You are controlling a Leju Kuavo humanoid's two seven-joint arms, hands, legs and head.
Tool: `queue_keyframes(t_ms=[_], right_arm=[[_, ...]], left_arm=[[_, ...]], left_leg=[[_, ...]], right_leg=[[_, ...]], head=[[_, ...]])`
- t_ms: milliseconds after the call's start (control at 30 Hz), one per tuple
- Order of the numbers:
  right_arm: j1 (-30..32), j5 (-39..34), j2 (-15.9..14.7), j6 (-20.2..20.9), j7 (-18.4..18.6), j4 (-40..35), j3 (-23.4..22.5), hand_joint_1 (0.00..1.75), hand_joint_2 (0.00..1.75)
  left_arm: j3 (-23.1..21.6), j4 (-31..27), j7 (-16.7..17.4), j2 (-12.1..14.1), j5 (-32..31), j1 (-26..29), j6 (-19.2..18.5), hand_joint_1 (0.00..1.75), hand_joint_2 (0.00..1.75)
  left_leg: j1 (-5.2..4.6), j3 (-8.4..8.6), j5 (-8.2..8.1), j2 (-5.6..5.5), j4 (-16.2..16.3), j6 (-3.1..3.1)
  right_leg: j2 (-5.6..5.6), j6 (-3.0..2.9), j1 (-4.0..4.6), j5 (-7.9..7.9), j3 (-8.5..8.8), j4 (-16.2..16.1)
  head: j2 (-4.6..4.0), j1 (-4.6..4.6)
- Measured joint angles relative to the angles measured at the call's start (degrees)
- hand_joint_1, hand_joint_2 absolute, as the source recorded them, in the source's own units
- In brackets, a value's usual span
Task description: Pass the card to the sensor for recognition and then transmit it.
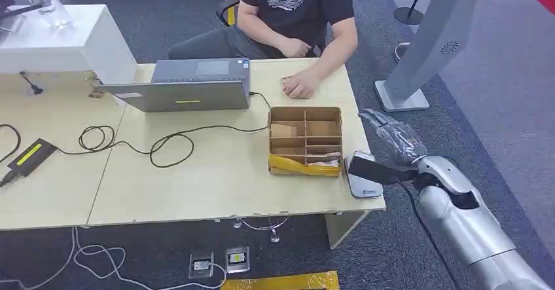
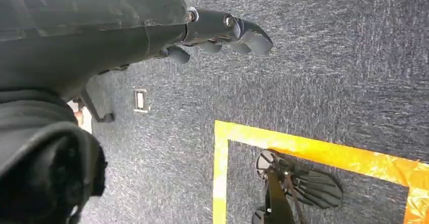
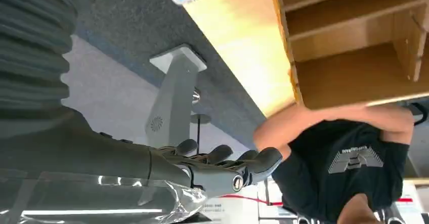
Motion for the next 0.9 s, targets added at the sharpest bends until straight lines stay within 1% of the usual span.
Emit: queue_keyframes(t_ms=[267, 600, 900], right_arm=[[2.0, 0.4, 0.9, -0.6, -0.5, 0.9, -0.5, 0.0, 1.75], [2.8, 0.7, 3.8, -0.7, -1.4, 2.3, -0.4, 0.0, 1.75], [2.7, -0.5, 6.7, -3.3, -2.0, 5.7, -0.4, 0.0, 1.75]], left_arm=[[-0.6, 0.0, 0.2, 0.0, 0.2, 0.0, 0.1, 0.0, 0.0], [-1.0, 0.0, 0.2, 0.0, 0.1, -0.1, 0.0, 0.0, 0.0], [-1.4, 0.0, 0.2, 0.0, 0.2, -0.1, 0.0, 0.0, 0.0]], left_leg=[[0.0, 0.0, 0.0, 0.0, 0.0, 0.0], [0.01, -0.01, 0.0, 0.0, 0.0, 0.0], [0.02, -0.02, 0.0, 0.0, 0.0, 0.0]], right_leg=[[0.0, 0.0, 0.0, 0.0, 0.0, 0.0], [0.0, -0.02, 0.01, -0.01, 0.0, 0.0], [0.0, -0.02, 0.01, -0.01, 0.0, 0.0]], head=[[0.0, 0.0], [0.0, 0.02], [0.0, 0.02]])
